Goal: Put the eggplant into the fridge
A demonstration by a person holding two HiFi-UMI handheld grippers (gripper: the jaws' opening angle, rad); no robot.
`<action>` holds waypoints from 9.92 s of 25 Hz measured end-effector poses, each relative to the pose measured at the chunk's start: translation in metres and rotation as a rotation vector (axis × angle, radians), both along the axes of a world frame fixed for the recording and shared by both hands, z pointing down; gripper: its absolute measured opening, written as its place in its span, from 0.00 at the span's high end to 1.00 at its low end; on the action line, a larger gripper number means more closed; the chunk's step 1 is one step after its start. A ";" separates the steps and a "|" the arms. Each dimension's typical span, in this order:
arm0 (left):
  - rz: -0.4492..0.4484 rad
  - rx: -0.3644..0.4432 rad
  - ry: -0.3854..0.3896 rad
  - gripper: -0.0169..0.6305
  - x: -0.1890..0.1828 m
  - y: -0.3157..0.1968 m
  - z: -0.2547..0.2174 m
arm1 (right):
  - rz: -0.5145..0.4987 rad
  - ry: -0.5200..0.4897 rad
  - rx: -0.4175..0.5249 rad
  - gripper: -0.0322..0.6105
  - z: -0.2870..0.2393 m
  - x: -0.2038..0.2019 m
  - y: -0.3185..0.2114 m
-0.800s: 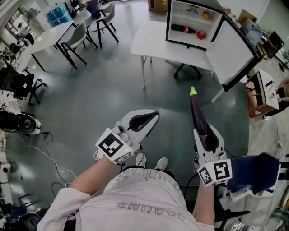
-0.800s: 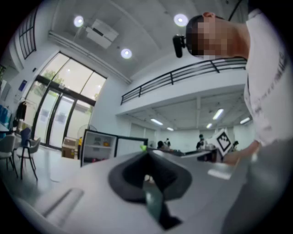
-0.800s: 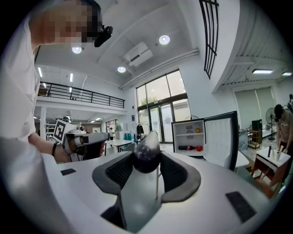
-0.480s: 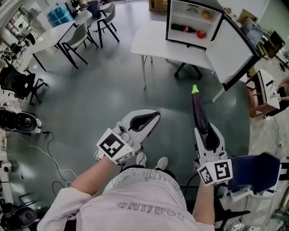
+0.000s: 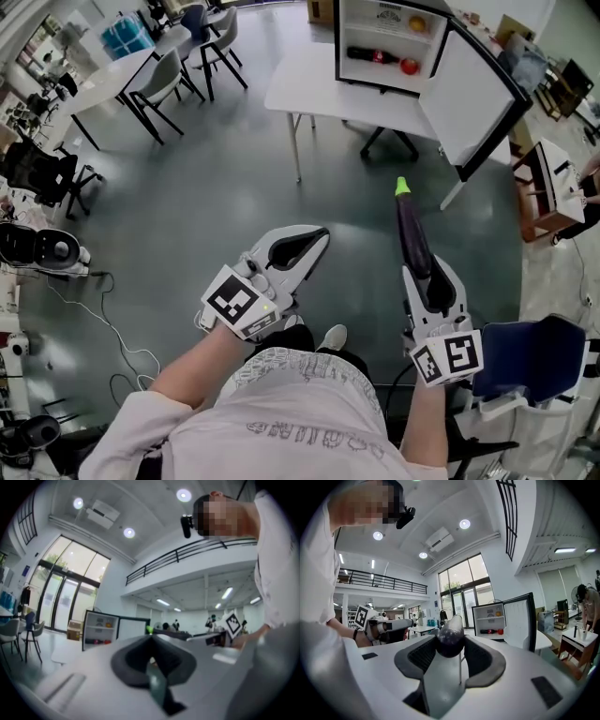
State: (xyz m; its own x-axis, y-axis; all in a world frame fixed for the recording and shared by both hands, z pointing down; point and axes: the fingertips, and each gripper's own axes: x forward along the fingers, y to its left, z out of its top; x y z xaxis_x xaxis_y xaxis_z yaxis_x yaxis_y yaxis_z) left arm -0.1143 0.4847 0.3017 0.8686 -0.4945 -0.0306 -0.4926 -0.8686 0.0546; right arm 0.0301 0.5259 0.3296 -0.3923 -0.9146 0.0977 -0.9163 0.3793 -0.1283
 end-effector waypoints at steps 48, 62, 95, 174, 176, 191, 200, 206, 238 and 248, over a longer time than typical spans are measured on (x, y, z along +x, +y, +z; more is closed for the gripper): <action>0.002 -0.074 0.003 0.97 0.013 -0.411 0.042 | 0.002 0.024 -0.077 0.66 0.034 0.029 -0.386; 0.076 -0.073 0.015 0.96 0.021 -0.507 0.033 | 0.056 0.028 -0.064 0.66 0.023 0.025 -0.487; -0.046 -0.075 -0.043 0.96 0.157 -0.662 0.040 | -0.063 -0.003 -0.065 0.66 0.032 0.152 -0.672; 0.200 -0.126 -0.065 0.96 0.148 -0.713 0.057 | 0.307 0.270 -0.075 0.66 0.075 0.152 -0.856; 0.196 -0.125 -0.068 0.97 0.148 -0.714 0.057 | 0.309 0.262 -0.072 0.66 0.075 0.153 -0.859; 0.181 -0.125 -0.068 0.96 0.145 -0.720 0.055 | 0.325 0.297 -0.097 0.65 0.084 0.152 -0.869; 0.178 -0.119 -0.062 0.97 0.142 -0.721 0.052 | 0.332 0.307 -0.102 0.65 0.086 0.151 -0.869; 0.179 -0.122 -0.067 0.96 0.144 -0.719 0.053 | 0.322 0.294 -0.098 0.64 0.085 0.152 -0.869; 0.131 -0.099 -0.020 0.97 0.135 -0.714 0.038 | 0.228 0.297 -0.044 0.67 0.048 0.118 -0.801; 0.114 -0.093 -0.014 0.96 0.139 -0.712 0.039 | 0.147 0.302 -0.040 0.72 0.048 0.102 -0.769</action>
State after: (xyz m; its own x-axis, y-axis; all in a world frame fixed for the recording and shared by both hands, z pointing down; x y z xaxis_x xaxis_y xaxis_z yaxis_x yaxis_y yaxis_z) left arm 0.0248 -0.2272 0.3405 0.9192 -0.3932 0.0234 -0.3927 -0.9102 0.1318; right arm 0.1318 -0.2427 0.3776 -0.2042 -0.9523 0.2266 -0.9597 0.2404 0.1456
